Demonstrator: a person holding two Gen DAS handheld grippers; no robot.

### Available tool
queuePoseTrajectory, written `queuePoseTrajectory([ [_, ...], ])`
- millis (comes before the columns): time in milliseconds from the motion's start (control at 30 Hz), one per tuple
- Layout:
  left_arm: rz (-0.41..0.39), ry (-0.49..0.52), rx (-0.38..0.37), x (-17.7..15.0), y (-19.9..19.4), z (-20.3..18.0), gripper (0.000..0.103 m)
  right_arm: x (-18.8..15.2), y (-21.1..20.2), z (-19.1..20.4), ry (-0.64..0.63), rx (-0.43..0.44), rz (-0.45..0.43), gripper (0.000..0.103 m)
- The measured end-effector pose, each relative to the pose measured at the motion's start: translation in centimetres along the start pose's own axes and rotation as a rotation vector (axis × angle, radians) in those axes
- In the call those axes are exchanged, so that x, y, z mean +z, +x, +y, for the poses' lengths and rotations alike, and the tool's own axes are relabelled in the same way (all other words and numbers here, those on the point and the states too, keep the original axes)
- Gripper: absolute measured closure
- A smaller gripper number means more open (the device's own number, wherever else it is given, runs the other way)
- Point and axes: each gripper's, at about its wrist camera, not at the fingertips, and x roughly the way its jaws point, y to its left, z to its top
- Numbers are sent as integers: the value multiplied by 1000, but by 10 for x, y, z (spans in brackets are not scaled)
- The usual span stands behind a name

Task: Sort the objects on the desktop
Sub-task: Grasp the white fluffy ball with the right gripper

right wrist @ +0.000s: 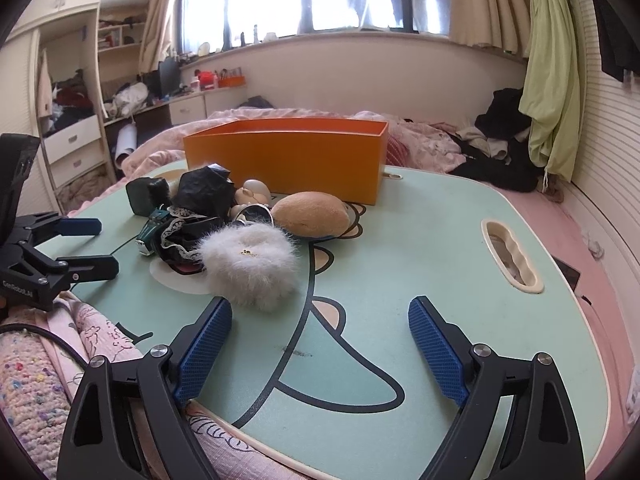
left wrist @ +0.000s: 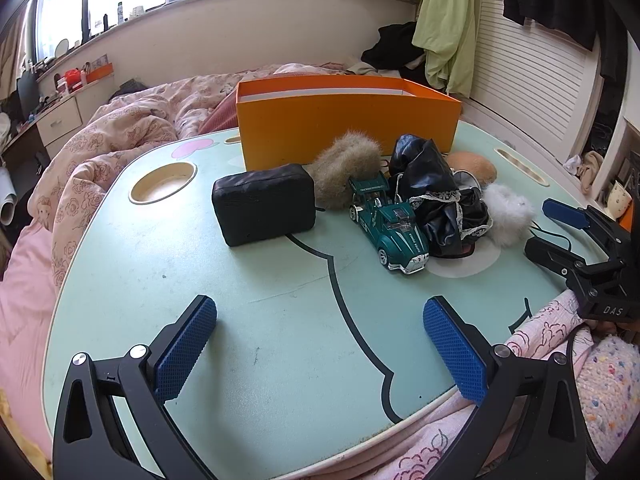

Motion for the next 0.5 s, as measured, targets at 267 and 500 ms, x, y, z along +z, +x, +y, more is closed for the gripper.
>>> queuePoseTrajectory([
  [267,-1,0,0,0,0,0,0,37,-2,10,5,89,-43,26],
  [500,-2,1,-1,0,0,0,0,38,35,22,-22,121,117,66],
])
